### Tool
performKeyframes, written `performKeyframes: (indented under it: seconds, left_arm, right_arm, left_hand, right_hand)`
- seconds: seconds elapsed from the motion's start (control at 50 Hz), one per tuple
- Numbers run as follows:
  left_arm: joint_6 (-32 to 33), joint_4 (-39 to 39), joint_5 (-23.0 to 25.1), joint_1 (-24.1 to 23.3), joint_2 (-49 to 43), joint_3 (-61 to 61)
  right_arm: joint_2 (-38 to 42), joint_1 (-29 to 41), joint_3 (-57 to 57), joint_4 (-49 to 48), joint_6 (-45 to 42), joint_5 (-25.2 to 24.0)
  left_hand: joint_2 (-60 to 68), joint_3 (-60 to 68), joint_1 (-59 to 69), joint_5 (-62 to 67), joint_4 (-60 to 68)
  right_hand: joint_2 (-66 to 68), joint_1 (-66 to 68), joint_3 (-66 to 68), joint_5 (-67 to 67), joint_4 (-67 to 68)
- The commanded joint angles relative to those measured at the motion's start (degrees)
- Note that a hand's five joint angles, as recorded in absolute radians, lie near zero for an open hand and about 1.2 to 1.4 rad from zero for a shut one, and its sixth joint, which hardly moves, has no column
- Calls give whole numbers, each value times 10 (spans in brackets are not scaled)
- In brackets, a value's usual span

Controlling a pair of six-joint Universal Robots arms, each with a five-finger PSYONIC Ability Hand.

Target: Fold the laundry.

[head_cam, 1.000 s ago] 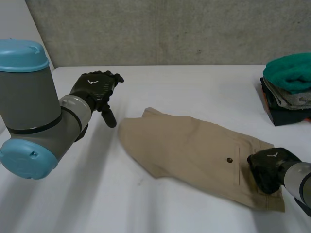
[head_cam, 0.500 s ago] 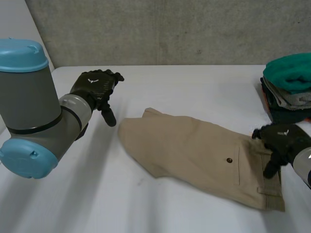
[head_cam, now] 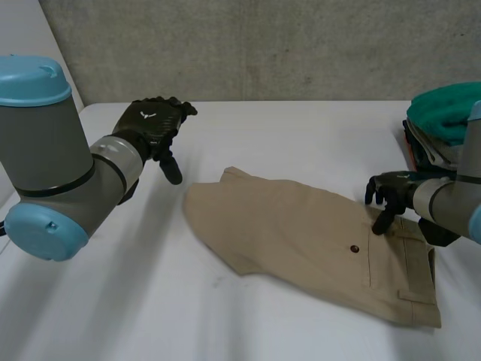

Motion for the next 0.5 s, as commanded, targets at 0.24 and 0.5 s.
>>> performKeyframes:
  seconds: [0.24, 0.5]
  left_arm:
    - [96, -24, 90, 4, -158, 208]
    - [187, -205, 143, -34, -335, 415]
  right_arm:
    - [-235, 93, 45, -21, -16, -43]
    - [-341, 133, 66, -30, -48, -123]
  left_hand:
    - [-16, -18, -14, -26, -12]
    - [-16, -18, -14, -26, -12]
  right_hand:
    - [407, 405, 408, 408, 410]
    - [407, 405, 408, 408, 410]
